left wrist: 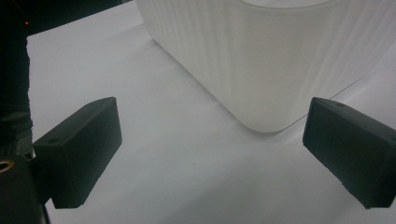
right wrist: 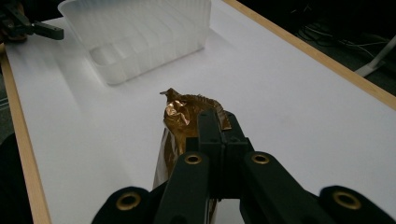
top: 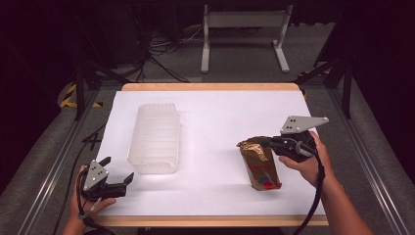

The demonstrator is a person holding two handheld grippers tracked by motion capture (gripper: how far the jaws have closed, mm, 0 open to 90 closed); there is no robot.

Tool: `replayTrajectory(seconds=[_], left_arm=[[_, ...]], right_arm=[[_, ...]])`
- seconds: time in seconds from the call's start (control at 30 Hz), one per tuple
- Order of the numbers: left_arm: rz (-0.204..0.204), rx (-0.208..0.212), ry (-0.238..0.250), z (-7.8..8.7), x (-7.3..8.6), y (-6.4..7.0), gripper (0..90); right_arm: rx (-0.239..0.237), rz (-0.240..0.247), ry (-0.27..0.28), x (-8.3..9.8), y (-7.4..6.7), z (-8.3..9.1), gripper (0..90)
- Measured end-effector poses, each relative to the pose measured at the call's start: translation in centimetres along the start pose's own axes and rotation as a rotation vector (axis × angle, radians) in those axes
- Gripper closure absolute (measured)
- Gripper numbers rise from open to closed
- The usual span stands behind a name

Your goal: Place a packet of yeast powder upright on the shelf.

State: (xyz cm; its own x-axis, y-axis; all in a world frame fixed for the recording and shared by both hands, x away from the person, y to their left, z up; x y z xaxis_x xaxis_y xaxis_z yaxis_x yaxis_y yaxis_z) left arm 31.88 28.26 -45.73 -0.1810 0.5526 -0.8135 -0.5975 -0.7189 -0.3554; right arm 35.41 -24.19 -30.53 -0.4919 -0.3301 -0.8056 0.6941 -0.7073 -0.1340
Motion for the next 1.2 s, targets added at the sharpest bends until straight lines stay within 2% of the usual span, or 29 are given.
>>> replayTrajectory(seconds=[0.27, 0.67, 1.0, 1.2], left_arm=[[-0.002, -0.001, 0.002, 0.0, 0.0, 0.0, 5.5], [0.011, 0.000, 0.003, -0.1, 0.0, 0.0, 5.4], [0.003, 0.000, 0.001, -0.1, 0.1, 0.0, 5.4], [-0.007, -0.001, 0.007, 0.0, 0.0, 0.1, 5.4]], right_arm=[[-0.016, 0.021, 0.033, -1.2, -0.9, -0.3, 89.8], [-0.035, 0.043, 0.071, -3.4, -2.4, -1.7, 89.8], [-0.054, 0.063, 0.096, -5.0, -3.6, -3.1, 89.8], [-0.095, 0.075, 0.119, -6.4, -4.5, -4.4, 89.9]])
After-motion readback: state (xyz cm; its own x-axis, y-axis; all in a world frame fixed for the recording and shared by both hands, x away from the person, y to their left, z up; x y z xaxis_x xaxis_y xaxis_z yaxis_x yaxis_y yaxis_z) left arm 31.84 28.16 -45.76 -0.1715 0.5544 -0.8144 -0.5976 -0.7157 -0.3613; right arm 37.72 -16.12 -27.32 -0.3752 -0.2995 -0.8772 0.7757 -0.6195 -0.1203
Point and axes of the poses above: each handheld gripper's, and its own axes: z roughly backward along the jaws, x roughly out of its underside, y roughly to its right, the point moved 1 cm from there along -z, roughly forward along the jaws, and after that the axes turned 15 degrees about -z, right-handed, at the moved point
